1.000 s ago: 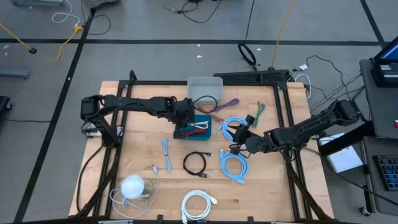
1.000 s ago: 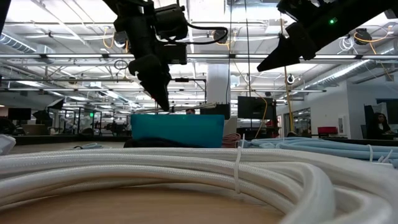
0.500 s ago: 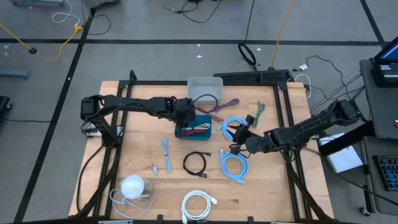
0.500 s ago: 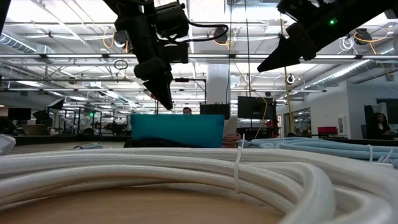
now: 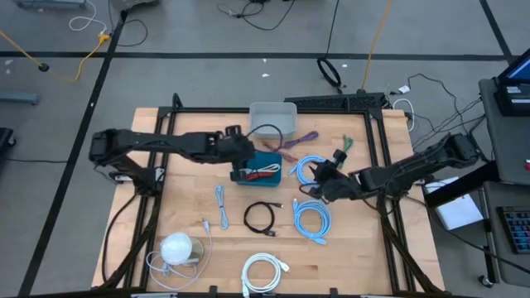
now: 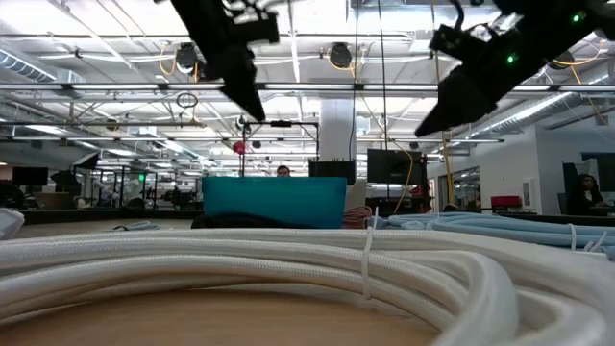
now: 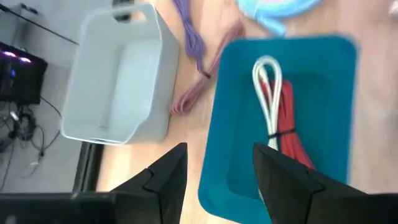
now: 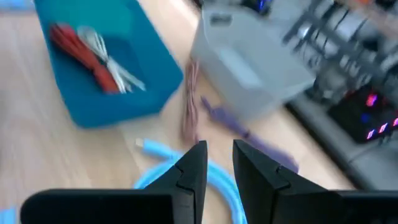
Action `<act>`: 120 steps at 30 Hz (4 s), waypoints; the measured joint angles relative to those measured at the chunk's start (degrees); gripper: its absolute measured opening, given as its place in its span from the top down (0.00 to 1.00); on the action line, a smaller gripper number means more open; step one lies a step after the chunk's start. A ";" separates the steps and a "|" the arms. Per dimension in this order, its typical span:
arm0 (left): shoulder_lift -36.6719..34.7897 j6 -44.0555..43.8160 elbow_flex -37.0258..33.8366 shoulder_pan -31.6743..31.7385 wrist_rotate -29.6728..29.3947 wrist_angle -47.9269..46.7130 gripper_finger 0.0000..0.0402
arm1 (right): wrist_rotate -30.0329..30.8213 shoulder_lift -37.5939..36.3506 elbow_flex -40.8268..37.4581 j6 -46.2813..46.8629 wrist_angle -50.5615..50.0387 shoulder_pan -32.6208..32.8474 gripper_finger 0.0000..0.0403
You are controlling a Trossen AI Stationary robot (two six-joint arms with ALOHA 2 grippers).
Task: Pick & Place USB Port
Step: Put the black HDMI cable into the gray bin
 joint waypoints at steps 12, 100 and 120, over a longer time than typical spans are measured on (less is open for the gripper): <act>-12.95 -7.03 -8.67 -6.20 6.27 2.04 0.54 | -13.81 0.00 0.00 6.63 -8.08 -3.61 0.82; 16.87 -55.09 -18.44 -13.79 29.53 36.16 0.68 | -10.77 0.00 -2.27 -5.44 10.03 3.78 0.83; 10.08 -30.24 7.54 -16.03 0.96 -7.90 0.98 | -10.99 0.00 -2.27 -5.20 10.24 3.78 0.83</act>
